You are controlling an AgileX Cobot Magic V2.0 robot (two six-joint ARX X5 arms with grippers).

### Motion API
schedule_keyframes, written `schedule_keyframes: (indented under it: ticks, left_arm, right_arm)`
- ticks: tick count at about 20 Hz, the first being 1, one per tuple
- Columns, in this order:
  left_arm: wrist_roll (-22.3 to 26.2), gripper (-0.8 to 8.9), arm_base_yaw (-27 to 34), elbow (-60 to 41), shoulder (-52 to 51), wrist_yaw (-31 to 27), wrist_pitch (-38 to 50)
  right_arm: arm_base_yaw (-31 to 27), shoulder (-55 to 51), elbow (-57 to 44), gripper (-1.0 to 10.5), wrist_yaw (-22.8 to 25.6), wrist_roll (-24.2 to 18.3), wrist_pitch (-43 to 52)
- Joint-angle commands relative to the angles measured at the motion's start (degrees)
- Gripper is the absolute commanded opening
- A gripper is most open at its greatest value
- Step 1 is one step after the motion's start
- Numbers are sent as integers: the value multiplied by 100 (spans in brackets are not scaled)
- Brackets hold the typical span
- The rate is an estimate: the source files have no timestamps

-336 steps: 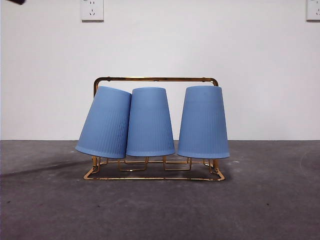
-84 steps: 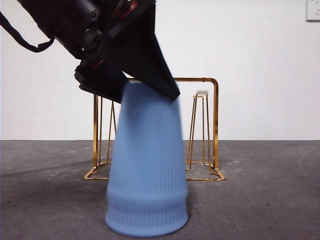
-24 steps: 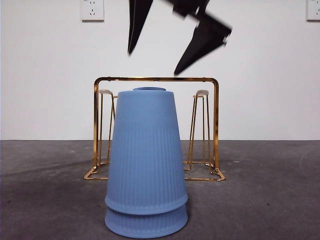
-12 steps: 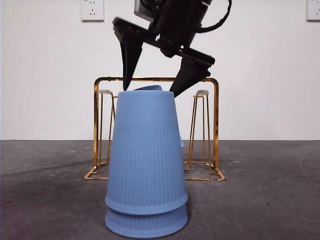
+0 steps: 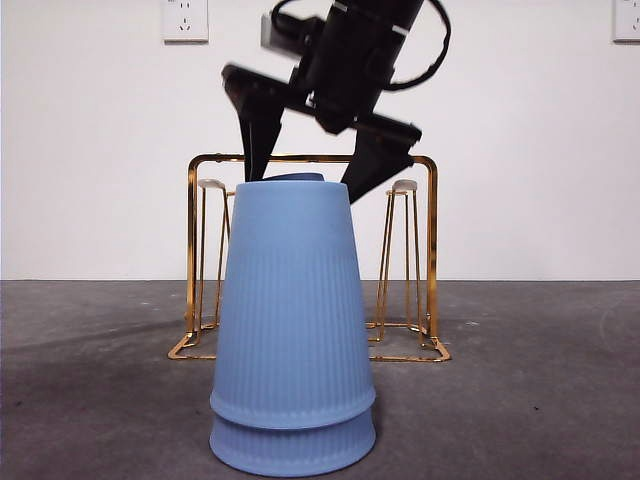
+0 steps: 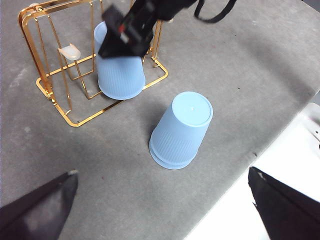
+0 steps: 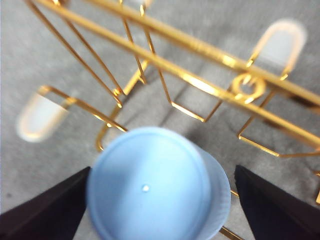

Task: The left arm pick up the left cup on cup holder and place it on desk, then the right arm insert the right cup into the first cup, and then the left arm insert the mid cup into the first cup

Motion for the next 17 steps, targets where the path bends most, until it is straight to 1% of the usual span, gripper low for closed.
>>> schedule_keyframes:
  ticks: [1,2,4,5,10,12,17]
  left_arm:
    - [-11,591,-55,96,31,4,61]
    - [-11,591,-55,96,31,4,59]
    - [-11,591,-55,96,31,4,61]
    - [-11,591,-55,96,31,4,61]
    - [-11,591,-55,96,31,4,59]
    - [-11,591,-55,96,31,4,59]
    - [-9,591,-55,96,31,4,59]
  right_arm:
    - [59,129,138,450,24,-92,55]
    - [59,129,138,424,24,-92,55]
    - [59,129,138,336,28,-96,42]
    - [59,129,138,314,28,-94,37]
    - [70,26,258,314,31,-131,-70]
    - [72,-186,376,314,42,-219,-177]
    - [133,-988,481,314,74,-260,-363]
